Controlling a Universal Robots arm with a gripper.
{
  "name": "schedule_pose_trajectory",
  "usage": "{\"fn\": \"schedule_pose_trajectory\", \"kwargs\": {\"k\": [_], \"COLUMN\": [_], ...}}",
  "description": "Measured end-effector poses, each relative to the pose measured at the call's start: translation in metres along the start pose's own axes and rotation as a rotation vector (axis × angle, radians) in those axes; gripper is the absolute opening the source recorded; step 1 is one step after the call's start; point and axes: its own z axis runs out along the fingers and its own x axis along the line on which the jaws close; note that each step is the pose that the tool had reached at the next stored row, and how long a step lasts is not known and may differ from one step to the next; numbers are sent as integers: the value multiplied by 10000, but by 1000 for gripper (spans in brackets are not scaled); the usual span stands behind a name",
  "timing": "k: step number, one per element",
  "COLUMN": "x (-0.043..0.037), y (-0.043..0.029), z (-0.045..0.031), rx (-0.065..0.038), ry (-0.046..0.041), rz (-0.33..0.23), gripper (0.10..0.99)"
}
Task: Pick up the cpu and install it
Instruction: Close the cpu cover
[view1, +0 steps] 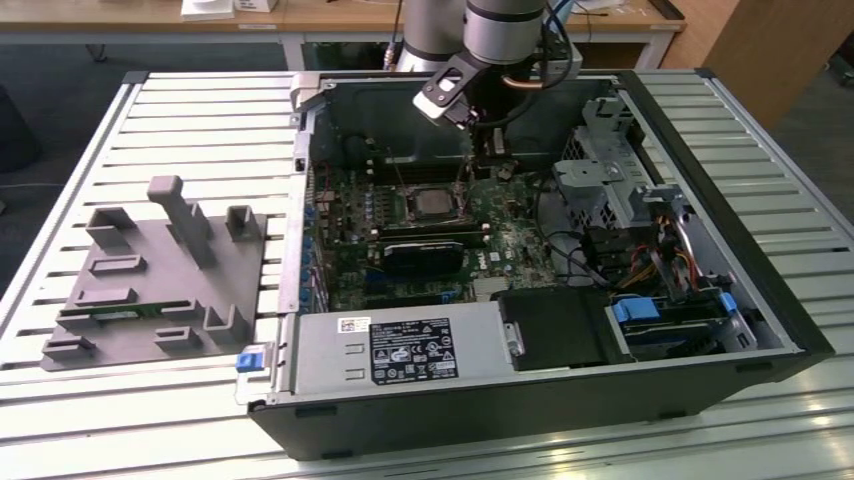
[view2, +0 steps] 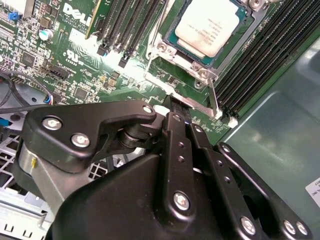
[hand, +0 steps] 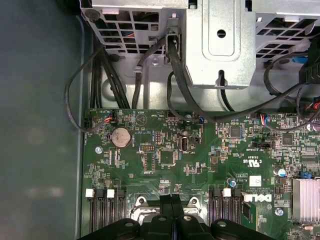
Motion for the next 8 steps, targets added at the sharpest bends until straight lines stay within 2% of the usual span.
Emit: {"fn": "schedule_pose_trajectory", "kwargs": {"k": [8], "x": [0], "y": [-17], "z": [0], "rx": [0], "ry": [0], "rz": [0], "gripper": [106]}}
